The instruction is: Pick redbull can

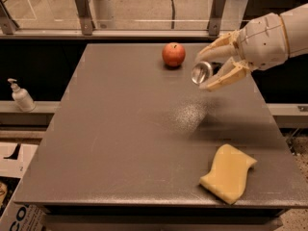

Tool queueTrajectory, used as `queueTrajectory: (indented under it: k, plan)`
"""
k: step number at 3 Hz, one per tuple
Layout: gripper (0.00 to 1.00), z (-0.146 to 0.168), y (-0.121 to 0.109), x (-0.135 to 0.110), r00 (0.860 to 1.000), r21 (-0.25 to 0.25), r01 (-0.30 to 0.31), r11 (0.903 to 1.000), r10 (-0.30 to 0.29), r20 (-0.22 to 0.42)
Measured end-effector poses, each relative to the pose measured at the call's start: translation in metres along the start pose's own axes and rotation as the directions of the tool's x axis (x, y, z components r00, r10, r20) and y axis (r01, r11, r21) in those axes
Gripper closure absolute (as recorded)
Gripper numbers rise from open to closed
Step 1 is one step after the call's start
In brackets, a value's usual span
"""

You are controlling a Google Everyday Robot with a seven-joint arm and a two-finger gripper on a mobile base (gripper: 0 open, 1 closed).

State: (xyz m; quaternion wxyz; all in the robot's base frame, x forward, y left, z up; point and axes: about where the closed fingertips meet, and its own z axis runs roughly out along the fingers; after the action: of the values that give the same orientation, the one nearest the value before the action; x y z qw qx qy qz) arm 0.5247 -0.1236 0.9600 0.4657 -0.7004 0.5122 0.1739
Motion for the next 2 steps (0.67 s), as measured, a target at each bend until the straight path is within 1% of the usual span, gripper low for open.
queueTrajectory:
  k: [1,2]
  plan:
    - [1.00,0.016,-0.003,-0.019,0.999,-0.012,0.019,0.9997,-0.018,0.040]
    - [1.00,0.038,-0.006,-0.048,0.993,-0.023,0.039,0.9990,-0.036,0.114]
